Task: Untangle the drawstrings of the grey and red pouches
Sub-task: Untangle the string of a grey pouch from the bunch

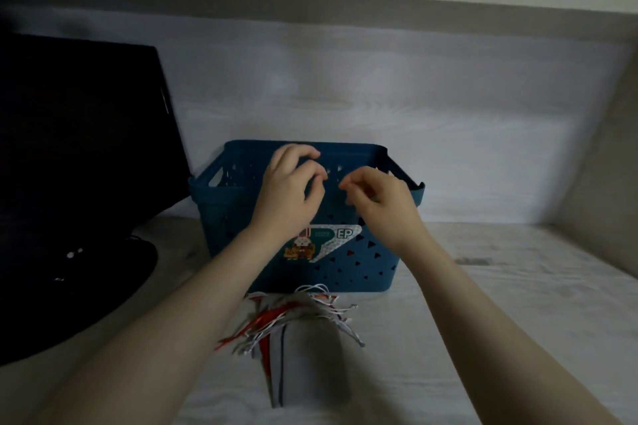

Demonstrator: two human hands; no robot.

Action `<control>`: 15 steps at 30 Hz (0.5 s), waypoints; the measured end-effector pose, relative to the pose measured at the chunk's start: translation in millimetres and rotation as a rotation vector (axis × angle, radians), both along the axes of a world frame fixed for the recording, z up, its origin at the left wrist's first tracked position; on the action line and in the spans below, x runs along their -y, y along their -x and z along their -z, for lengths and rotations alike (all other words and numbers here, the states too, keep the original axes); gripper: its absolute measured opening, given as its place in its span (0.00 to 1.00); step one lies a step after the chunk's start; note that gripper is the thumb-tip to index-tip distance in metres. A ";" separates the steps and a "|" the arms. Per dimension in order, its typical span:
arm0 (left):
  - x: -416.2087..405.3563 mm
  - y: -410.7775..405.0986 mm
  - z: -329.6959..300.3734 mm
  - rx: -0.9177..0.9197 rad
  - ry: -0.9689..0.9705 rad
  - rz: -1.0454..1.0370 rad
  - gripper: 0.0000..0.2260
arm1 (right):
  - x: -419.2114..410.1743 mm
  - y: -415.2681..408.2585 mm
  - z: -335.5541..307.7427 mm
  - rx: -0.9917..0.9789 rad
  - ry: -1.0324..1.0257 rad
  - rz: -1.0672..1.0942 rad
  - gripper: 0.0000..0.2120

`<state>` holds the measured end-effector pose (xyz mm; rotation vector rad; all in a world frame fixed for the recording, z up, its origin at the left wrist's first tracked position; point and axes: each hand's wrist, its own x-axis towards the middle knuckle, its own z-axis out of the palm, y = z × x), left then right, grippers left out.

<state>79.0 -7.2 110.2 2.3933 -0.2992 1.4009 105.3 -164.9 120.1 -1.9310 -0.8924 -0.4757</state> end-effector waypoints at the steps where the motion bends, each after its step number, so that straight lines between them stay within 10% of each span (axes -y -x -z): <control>1: -0.6 7.1 7.9 0.054 -0.102 0.033 0.09 | 0.4 2.9 5.7 0.006 -0.013 -0.022 0.06; 11: -10.2 55.0 104.3 -0.789 -0.207 0.062 0.07 | -2.5 24.6 105.5 -0.114 0.609 -0.138 0.06; 15: -11.9 65.7 128.3 -0.771 -0.094 0.080 0.08 | -4.1 37.2 133.2 -0.082 0.719 -0.084 0.12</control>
